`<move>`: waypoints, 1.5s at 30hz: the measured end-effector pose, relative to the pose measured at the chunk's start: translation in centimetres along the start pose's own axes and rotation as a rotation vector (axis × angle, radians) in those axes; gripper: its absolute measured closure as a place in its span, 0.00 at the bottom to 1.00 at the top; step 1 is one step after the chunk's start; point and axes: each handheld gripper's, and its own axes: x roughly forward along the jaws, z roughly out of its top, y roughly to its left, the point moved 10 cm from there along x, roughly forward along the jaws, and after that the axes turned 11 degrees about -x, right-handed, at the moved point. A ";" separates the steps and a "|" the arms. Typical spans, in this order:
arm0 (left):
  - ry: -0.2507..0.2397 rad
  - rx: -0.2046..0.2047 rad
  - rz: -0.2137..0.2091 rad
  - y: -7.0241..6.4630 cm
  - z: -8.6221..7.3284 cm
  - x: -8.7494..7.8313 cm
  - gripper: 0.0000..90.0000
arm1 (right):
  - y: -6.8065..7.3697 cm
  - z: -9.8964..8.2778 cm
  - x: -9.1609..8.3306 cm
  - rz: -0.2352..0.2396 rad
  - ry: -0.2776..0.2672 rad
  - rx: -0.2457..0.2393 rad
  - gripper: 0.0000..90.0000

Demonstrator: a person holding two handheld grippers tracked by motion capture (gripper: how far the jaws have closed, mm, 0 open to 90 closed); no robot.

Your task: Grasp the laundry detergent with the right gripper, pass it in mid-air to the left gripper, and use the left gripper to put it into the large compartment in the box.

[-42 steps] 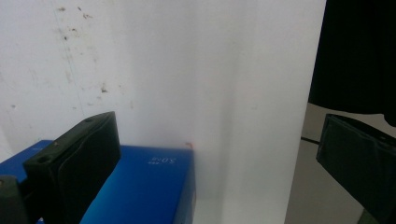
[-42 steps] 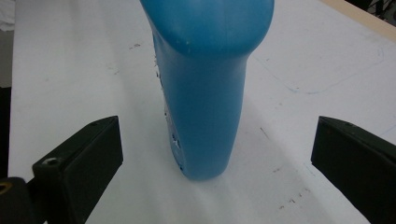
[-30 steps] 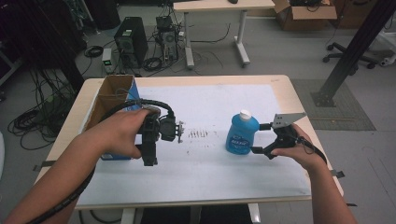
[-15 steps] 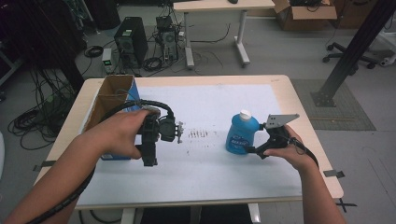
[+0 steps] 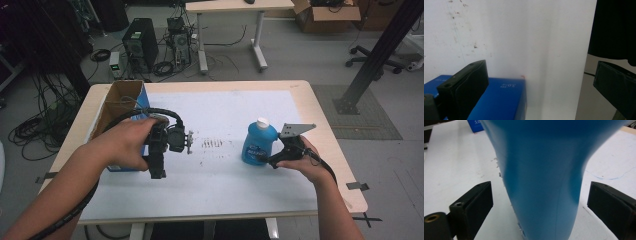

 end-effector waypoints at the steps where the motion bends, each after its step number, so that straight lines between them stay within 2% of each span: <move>1: 0.000 -0.001 0.000 0.0 0.0 0.0 0.00 | 0.0 0.0 0.0 0.001 -0.004 0.003 0.09; 12: -0.001 0.004 -0.002 0.2 -0.3 0.3 0.01 | -0.1 0.2 0.4 -0.021 -0.010 -0.005 0.15; 17: -0.003 0.002 -0.007 0.1 -0.3 0.3 0.01 | -0.1 0.2 0.5 -0.022 -0.016 0.010 0.17; 29: -0.004 0.001 -0.004 0.2 -0.3 0.3 0.01 | -0.1 0.1 0.8 -0.014 -0.020 -0.002 0.22; 39: -0.001 -0.009 -0.010 0.2 -0.7 0.2 0.01 | 0.0 0.4 1.1 -0.010 -0.042 -0.029 0.32; 41: -0.002 -0.009 -0.007 0.2 -0.7 0.2 0.01 | 0.1 0.4 1.1 -0.003 -0.043 -0.032 0.35; 42: -0.001 -0.011 -0.006 0.2 -0.6 0.1 0.01 | 0.3 0.4 1.1 0.006 -0.047 -0.042 0.40; 45: -0.003 -0.009 -0.006 0.3 -0.5 0.1 0.01 | 0.4 0.4 1.2 0.010 -0.052 -0.052 0.42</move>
